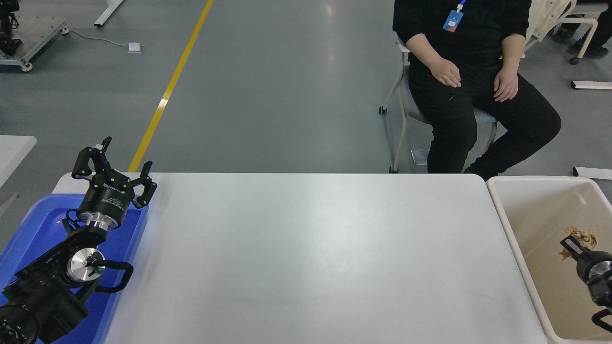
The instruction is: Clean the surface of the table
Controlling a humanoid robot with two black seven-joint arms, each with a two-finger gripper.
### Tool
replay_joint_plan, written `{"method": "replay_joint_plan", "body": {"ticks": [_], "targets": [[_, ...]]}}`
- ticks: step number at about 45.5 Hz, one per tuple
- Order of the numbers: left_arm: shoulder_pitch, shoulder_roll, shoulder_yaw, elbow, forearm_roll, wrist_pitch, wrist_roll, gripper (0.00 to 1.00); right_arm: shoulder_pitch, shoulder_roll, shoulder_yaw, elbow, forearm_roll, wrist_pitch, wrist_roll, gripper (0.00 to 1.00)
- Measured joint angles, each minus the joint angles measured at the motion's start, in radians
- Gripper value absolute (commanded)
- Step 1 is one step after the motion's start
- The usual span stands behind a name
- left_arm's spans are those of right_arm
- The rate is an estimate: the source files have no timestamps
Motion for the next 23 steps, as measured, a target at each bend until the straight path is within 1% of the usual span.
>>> {"method": "replay_joint_plan", "body": {"ticks": [9,18,23], "targets": [[0.000,0.000,0.000,0.000,0.000,0.000,0.000,1.00,0.037,-0.021,-0.002,0.001,0.043,-0.008,0.000,0.99],[0.000,0.000,0.000,0.000,0.000,0.000,0.000,1.00,0.117,-0.072,0.011,0.011,0.069,-0.010,0.002,0.99],[0.000,0.000,0.000,0.000,0.000,0.000,0.000,1.00,0.173,-0.112,0.054,0.039,0.090,-0.011,0.016,0.99]]}}
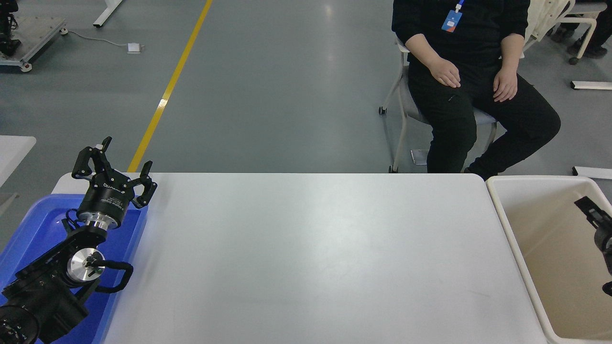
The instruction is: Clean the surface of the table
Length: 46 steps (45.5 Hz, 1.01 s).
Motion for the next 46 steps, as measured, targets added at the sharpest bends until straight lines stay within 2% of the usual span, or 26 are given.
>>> {"method": "replay_joint_plan", "body": {"ticks": [14,27,36,46], "targets": [[0.000,0.000,0.000,0.000,0.000,0.000,0.000,1.00,0.130,-0.146,0.270,0.203,0.038,0.002,0.068,0.99],[0.000,0.000,0.000,0.000,0.000,0.000,0.000,1.00,0.156,-0.246,0.577,0.460,0.047,0.009,0.086,0.99],[0.000,0.000,0.000,0.000,0.000,0.000,0.000,1.00,0.123,-0.261,0.777,0.634,0.049,0.011,0.092,0.99],[0.000,0.000,0.000,0.000,0.000,0.000,0.000,1.00,0.045,-0.204,0.977,0.791,0.049,0.015,0.095,0.99]]}}
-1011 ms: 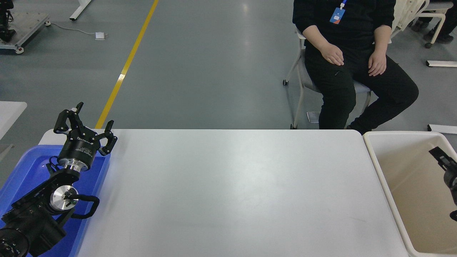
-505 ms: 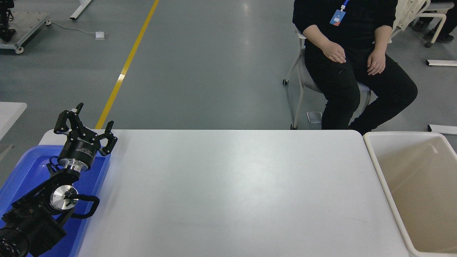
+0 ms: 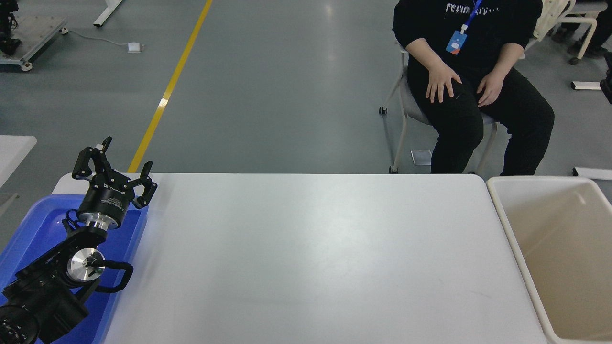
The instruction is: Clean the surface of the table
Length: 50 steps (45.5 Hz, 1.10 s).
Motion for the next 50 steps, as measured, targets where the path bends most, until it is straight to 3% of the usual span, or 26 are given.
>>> {"method": "replay_joint_plan", "body": {"ticks": [25,50], "targets": [[0.000,0.000,0.000,0.000,0.000,0.000,0.000,1.00,-0.219,0.177,0.099,0.109,-0.001,0.007,0.003,0.99],[0.000,0.000,0.000,0.000,0.000,0.000,0.000,1.00,-0.285,0.261,0.082,0.083,-0.011,0.006,0.065,0.99]]}}
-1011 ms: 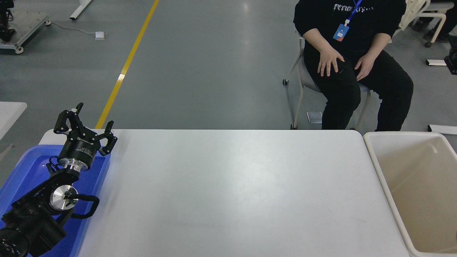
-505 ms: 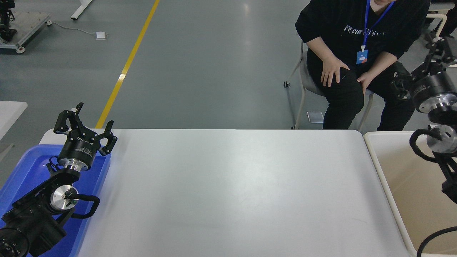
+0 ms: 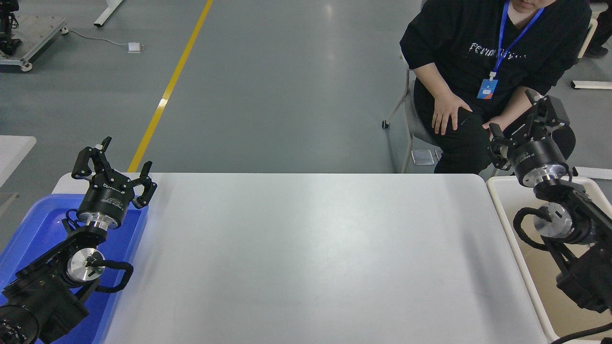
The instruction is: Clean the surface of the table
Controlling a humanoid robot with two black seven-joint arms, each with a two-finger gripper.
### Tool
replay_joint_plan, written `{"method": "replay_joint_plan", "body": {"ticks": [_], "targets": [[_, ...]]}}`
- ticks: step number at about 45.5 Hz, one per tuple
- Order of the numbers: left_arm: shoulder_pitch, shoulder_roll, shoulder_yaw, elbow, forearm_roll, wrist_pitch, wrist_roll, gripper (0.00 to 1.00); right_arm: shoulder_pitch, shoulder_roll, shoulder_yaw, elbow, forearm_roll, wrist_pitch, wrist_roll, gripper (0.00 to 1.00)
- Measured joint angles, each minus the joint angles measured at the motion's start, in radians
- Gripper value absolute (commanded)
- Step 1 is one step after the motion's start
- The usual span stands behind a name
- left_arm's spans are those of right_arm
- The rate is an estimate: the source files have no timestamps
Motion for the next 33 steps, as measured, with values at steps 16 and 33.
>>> {"method": "replay_joint_plan", "body": {"ticks": [16,33], "targets": [[0.000,0.000,0.000,0.000,0.000,0.000,0.000,1.00,-0.002,0.020,-0.036,-0.053,-0.002,-0.004,0.024,0.99],[0.000,0.000,0.000,0.000,0.000,0.000,0.000,1.00,0.000,0.026,-0.045,-0.067,-0.001,-0.004,0.028,0.99]]}}
